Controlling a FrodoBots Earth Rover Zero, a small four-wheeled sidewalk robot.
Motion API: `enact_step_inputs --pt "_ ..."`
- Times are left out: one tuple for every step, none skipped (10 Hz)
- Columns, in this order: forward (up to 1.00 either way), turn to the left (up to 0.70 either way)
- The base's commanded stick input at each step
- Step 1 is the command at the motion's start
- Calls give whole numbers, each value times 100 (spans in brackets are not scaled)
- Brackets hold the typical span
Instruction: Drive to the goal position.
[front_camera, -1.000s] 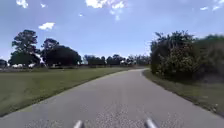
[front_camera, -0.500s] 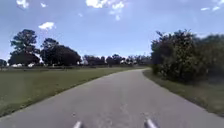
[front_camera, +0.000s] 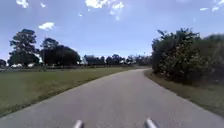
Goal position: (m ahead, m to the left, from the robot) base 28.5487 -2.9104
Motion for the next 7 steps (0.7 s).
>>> enact_step_inputs --pt "50 0" --pt "50 0" --pt "50 0" --pt "50 0" --pt "50 0" --pt "50 0" --pt "50 13"
